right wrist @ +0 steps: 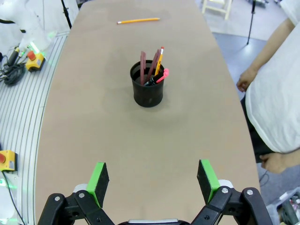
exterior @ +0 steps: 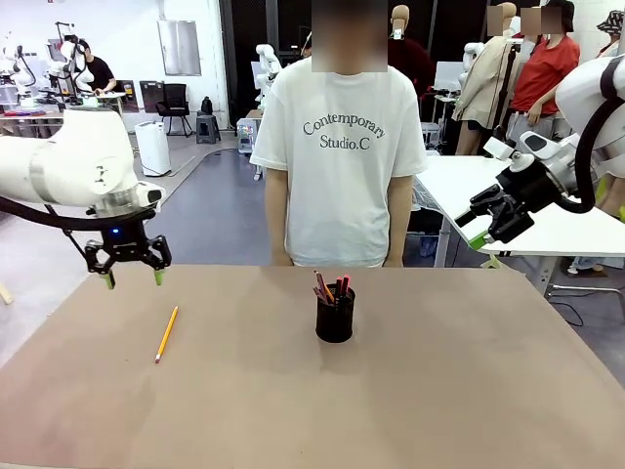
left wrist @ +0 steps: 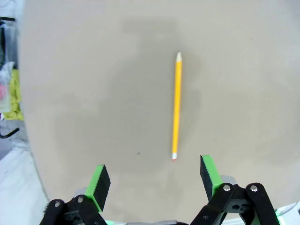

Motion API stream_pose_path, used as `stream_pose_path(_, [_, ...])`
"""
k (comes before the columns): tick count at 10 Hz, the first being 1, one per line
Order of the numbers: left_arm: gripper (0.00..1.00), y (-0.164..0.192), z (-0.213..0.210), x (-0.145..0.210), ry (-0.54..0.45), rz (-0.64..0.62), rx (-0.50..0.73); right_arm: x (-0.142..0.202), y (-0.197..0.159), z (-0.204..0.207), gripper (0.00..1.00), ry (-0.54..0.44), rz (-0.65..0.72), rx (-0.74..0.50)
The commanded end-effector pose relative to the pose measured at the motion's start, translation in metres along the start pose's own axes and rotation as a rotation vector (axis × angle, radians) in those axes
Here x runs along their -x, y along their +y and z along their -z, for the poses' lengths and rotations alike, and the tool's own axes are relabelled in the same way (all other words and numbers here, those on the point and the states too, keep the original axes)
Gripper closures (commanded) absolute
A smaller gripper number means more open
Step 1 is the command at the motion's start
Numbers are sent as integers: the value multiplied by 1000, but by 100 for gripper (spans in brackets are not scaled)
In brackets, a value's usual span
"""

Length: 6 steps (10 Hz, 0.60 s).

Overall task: Place the pens into the pen holder.
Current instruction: Pick up a writing instrument from the table and place it into the Pen holder.

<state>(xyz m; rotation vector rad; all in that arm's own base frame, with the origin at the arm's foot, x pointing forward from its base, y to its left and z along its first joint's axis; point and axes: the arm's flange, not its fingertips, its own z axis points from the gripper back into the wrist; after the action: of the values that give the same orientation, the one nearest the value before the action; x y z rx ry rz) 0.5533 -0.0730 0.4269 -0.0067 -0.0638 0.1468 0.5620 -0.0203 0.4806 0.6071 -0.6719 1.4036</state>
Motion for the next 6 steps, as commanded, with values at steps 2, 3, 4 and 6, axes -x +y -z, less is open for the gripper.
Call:
stream_pose_path(2, [0, -13, 28, -23, -10, 101, 14, -2, 0, -1, 0, -10, -5, 4])
stream_pose_path(3, [0, -22, 41, -26, -9, 133, -2, -2, 0, -1, 0, -10, -5, 4])
stream_pose_path(4, [0, -29, 55, -27, -36, 130, -56, -2, 0, -1, 0, -10, -5, 4])
stream_pose_path(6, [0, -42, 74, -24, -36, 153, -92, -2, 0, -1, 0, -10, -5, 4])
